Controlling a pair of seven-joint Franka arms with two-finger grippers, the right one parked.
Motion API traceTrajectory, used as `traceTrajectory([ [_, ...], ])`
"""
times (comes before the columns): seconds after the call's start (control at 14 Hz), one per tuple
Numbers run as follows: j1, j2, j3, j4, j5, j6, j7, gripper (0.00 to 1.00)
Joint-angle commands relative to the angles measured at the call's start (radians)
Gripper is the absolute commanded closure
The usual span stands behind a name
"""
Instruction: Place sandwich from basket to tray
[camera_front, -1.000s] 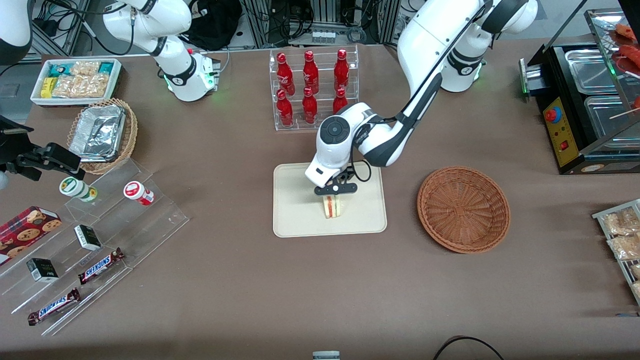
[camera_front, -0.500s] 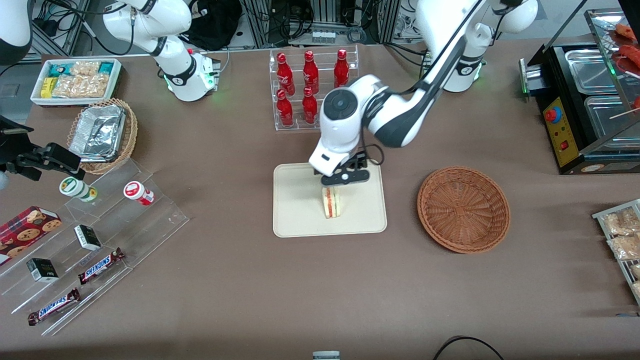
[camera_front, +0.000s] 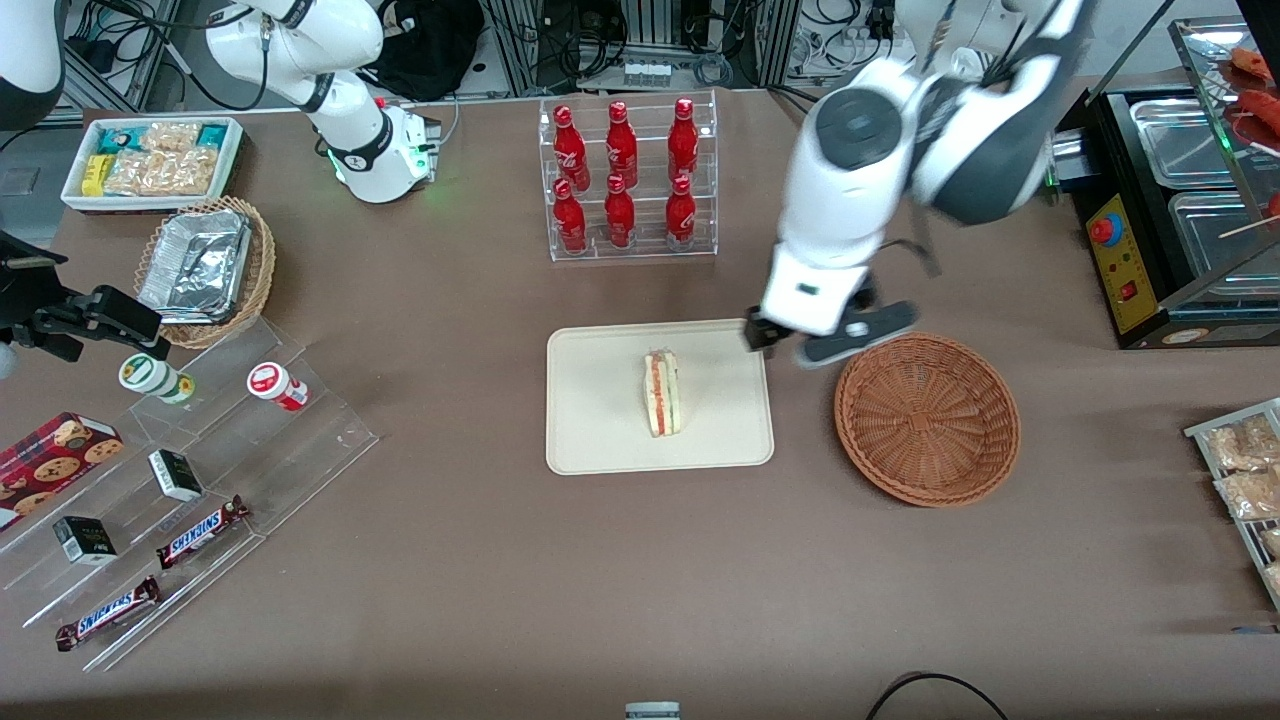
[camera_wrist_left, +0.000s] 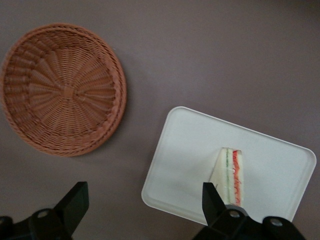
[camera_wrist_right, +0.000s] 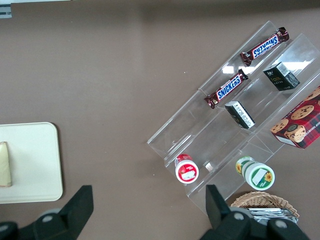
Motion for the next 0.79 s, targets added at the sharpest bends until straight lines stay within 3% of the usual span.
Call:
traceTrajectory([
  [0.0,0.089,-0.082,-0.01,-0.032,-0.036,-0.103,0.13,0.0],
  [0.21,0.172,-0.147,-0.008,-0.032,-0.084,-0.173,0.251,0.0],
  [0.71,0.344,-0.201,-0.008,-0.017,-0.087,-0.307,0.627,0.0],
])
